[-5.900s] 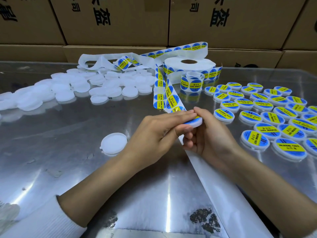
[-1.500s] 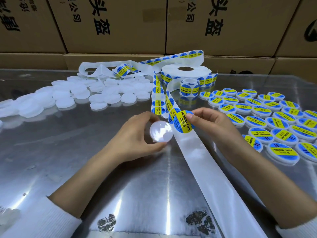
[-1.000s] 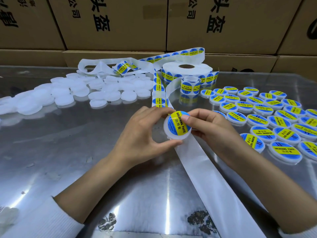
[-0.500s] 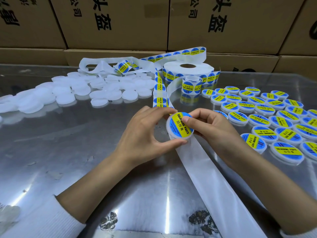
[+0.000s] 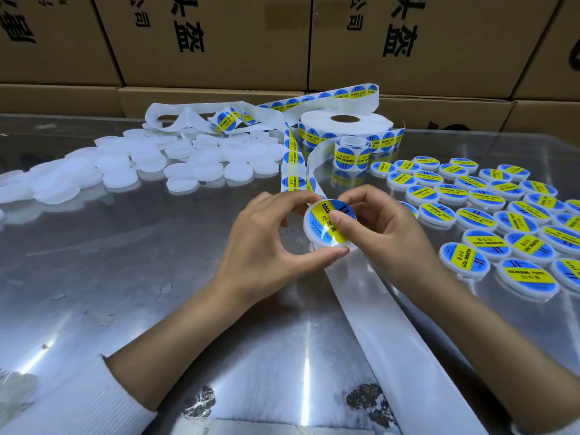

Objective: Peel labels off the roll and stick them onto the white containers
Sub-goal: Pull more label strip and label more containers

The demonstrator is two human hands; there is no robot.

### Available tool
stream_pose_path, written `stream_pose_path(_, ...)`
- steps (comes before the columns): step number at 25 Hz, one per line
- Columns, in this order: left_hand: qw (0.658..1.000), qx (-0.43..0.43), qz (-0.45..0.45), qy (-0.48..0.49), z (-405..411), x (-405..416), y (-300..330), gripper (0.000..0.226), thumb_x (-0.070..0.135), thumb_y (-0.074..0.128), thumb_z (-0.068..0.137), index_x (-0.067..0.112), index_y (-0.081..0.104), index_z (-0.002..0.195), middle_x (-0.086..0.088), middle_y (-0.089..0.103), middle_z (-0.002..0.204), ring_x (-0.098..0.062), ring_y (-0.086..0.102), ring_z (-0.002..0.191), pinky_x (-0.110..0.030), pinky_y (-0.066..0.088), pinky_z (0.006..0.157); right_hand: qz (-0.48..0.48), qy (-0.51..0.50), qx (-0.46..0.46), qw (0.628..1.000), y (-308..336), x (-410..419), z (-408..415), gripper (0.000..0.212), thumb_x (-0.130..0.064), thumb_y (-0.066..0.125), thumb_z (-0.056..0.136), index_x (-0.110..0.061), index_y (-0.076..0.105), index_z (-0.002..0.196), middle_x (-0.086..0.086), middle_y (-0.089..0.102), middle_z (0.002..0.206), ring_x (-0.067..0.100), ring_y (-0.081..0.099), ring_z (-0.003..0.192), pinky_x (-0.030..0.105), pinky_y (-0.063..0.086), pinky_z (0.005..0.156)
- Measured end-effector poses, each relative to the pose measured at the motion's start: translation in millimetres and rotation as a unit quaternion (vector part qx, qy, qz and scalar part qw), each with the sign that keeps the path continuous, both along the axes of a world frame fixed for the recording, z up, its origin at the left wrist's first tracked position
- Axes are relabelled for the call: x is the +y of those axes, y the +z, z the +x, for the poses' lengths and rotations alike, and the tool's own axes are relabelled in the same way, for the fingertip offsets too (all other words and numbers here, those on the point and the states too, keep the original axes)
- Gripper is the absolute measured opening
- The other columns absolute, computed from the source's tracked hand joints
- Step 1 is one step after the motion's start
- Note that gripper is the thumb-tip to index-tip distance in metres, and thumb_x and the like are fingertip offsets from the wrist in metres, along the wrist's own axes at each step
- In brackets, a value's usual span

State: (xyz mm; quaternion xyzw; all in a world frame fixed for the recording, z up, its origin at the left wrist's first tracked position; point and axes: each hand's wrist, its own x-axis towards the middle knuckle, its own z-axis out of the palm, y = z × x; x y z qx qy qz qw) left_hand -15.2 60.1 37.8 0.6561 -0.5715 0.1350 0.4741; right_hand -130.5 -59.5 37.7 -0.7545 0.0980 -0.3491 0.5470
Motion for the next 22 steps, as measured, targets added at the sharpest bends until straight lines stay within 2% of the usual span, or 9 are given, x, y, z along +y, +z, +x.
stream_pose_path(3,1.000,-0.003,-0.003,-0.001,1,0,1,0.057,0.047,0.081,0.060,0.015,0.067,0.105,0.016,0.064,0.094,0.006,0.045,0.072,-0.013,0.039,0.070,-0.018,0.002,-0.003,1.000,-1,-1,0,0.021,-0.018,0.070,0.082,-0.035,0.061,0.091,-0.003,0.067,0.079,0.009,0.063,0.074,0.029,0.051,0.071)
stream_pose_path(4,1.000,-0.007,-0.002,-0.003,1,0,1,0.057,0.047,0.081,0.060,0.015,0.067,0.105,0.017,0.063,0.094,0.007,0.045,0.073,-0.012,0.039,0.070,-0.004,0.013,-0.001,1.000,0,-2,-1,0.034,-0.020,0.072,0.080,-0.039,0.057,0.104,-0.002,0.067,0.079,0.010,0.063,0.075,0.029,0.051,0.072)
stream_pose_path(6,1.000,-0.014,-0.001,-0.008,1,0,1,0.056,0.046,0.082,0.060,0.015,0.066,0.104,0.019,0.061,0.094,0.011,0.044,0.074,-0.011,0.038,0.071,0.036,0.025,0.007,0.999,3,-3,-3,0.070,-0.028,0.071,0.072,-0.043,0.036,0.131,0.000,0.066,0.081,0.009,0.064,0.077,0.023,0.052,0.073)
stream_pose_path(7,1.000,-0.015,-0.004,-0.008,1,0,1,0.056,0.045,0.083,0.060,0.015,0.066,0.104,0.019,0.061,0.093,0.011,0.044,0.075,-0.011,0.037,0.072,0.049,0.021,0.018,0.998,5,-1,-3,0.075,-0.031,0.069,0.069,-0.038,0.033,0.134,0.000,0.066,0.084,0.005,0.065,0.076,0.018,0.051,0.069)
stream_pose_path(8,1.000,-0.017,-0.007,-0.010,1,-1,0,0.055,0.045,0.083,0.061,0.014,0.067,0.104,0.018,0.062,0.093,0.010,0.044,0.075,-0.012,0.037,0.072,0.051,0.019,0.034,0.998,6,2,-3,0.068,-0.034,0.071,0.069,-0.032,0.041,0.130,-0.002,0.067,0.086,0.001,0.064,0.072,0.014,0.049,0.063)
stream_pose_path(10,0.999,-0.030,-0.011,-0.017,1,-1,0,0.053,0.043,0.082,0.064,0.014,0.067,0.105,0.016,0.063,0.092,0.005,0.044,0.073,-0.015,0.037,0.072,0.041,0.030,0.070,0.996,6,9,-3,0.046,-0.039,0.077,0.066,-0.021,0.059,0.105,-0.007,0.066,0.078,-0.002,0.059,0.062,0.012,0.044,0.052)
stream_pose_path(13,0.999,-0.045,-0.022,-0.021,-1,0,1,0.058,0.045,0.083,0.060,0.014,0.067,0.105,0.014,0.064,0.091,0.006,0.043,0.072,-0.012,0.037,0.072,0.031,0.018,0.077,0.996,6,14,-1,0.030,-0.045,0.068,0.067,-0.019,0.063,0.082,-0.007,0.058,0.062,0.004,0.051,0.055,0.016,0.043,0.048)
stream_pose_path(17,0.998,-0.040,-0.031,-0.030,-2,0,1,0.062,0.054,0.080,0.059,0.015,0.067,0.105,0.021,0.058,0.086,0.012,0.043,0.074,-0.009,0.035,0.071,0.063,-0.002,0.077,0.995,9,14,-1,0.040,-0.047,0.045,0.087,-0.014,0.061,0.072,0.002,0.057,0.049,0.013,0.054,0.042,0.021,0.046,0.044)
stream_pose_path(22,0.998,-0.053,0.005,-0.037,-2,-4,-4,0.060,0.050,0.078,0.066,0.011,0.061,0.109,0.008,0.062,0.104,0.011,0.046,0.091,-0.011,0.035,0.084,0.111,-0.049,0.111,0.986,7,17,0,0.064,-0.047,0.032,0.098,-0.018,0.060,0.048,0.006,0.056,0.040,0.019,0.055,0.035,0.016,0.044,0.039)
